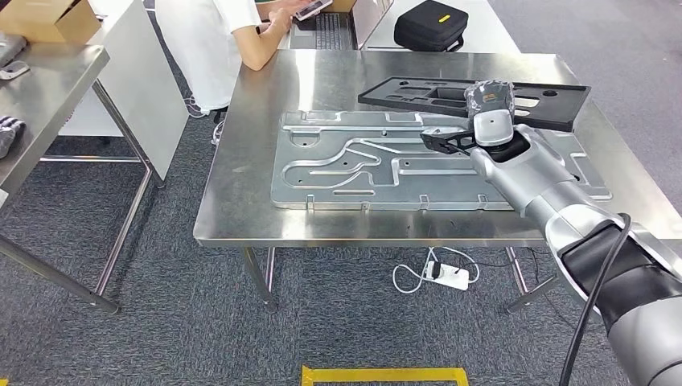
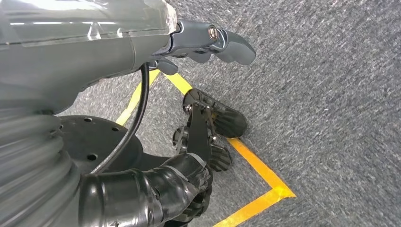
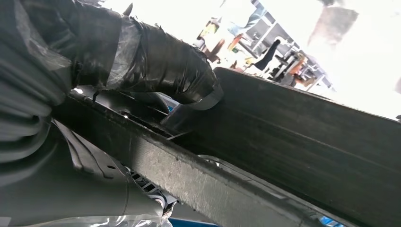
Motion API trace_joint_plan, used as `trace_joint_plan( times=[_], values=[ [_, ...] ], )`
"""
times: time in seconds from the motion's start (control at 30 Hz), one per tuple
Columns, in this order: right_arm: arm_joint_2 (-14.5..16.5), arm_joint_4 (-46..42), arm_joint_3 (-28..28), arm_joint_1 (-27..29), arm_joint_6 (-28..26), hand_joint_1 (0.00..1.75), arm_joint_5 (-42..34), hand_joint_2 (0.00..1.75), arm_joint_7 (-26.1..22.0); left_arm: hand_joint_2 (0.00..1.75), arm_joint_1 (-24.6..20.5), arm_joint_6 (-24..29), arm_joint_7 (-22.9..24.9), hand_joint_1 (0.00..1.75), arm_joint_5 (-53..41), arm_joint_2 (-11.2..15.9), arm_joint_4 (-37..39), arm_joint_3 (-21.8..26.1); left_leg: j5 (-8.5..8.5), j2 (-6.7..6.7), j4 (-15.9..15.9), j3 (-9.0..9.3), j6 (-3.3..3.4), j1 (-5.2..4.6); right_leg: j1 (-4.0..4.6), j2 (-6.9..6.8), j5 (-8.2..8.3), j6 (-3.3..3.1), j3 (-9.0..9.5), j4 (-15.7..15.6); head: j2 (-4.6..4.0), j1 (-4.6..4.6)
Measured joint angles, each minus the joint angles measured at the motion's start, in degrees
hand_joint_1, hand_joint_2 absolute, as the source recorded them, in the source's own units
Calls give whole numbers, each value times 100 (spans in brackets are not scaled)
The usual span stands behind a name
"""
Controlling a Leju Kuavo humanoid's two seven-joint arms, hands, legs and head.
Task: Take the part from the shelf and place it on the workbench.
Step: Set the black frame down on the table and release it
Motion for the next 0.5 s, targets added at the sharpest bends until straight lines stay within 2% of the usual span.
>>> trace_joint_plan(
  times=[0.5],
  values=[
    [126, 33, -337, 649, -215, 175, -152, 175, 35, 175, 5, 105, -135, 0, 60, -8, 0, 0, 0, -2, 0, 0, 0, 0, 0, -1, 0, 0, 1, 2, 0, 0]
  ],
)
